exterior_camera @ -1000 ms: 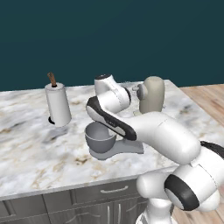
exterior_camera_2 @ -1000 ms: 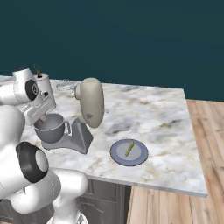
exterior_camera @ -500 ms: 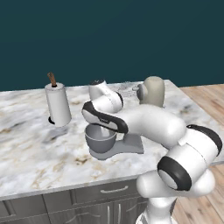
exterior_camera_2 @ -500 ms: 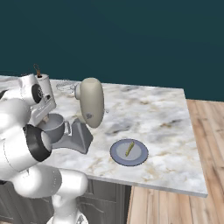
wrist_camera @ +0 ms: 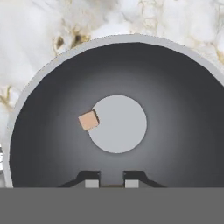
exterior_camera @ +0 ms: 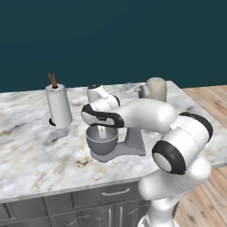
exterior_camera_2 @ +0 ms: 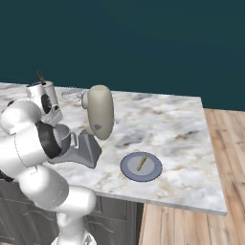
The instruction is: Add butter and sugar cubes to the stand mixer bowl and then turn on the stand mixer to begin making frosting.
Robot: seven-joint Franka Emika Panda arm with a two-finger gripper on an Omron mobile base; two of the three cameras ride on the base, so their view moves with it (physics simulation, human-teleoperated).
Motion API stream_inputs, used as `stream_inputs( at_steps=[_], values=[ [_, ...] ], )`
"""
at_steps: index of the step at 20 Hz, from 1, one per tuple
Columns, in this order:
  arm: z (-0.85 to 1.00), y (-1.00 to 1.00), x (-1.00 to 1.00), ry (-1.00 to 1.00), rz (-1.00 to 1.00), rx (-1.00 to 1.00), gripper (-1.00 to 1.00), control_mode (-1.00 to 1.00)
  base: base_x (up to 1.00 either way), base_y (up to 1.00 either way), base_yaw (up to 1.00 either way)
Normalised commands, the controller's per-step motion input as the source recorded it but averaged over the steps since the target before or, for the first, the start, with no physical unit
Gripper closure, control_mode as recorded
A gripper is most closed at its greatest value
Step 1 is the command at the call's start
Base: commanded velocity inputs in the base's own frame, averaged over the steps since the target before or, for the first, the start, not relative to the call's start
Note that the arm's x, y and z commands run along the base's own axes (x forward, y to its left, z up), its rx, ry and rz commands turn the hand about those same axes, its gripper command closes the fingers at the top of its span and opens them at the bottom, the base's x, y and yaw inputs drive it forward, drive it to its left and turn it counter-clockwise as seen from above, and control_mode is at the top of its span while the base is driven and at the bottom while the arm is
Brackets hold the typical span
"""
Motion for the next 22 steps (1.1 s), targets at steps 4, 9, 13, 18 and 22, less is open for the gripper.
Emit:
stream_inputs(
  at_steps=[4, 9, 13, 18, 22],
  values=[
    [-0.28, 0.0, 0.11, 0.01, 0.0, 0.0, -1.0, -1.0, 0.0, 0.0, 0.0],
    [-0.08, 0.0, 0.14, 0.0, 0.0, 0.01, -1.0, -1.0, 0.0, 0.0, 0.0],
    [0.0, 0.0, 0.04, 0.0, 0.0, 0.03, -1.0, -1.0, 0.0, 0.0, 0.0],
    [0.28, -0.04, -0.22, 0.0, 0.0, 0.05, -1.0, -1.0, 0.0, 0.0, 0.0],
    [0.5, -0.32, -0.83, 0.0, 0.0, 0.06, -1.0, -1.0, 0.0, 0.0, 0.0]
  ],
)
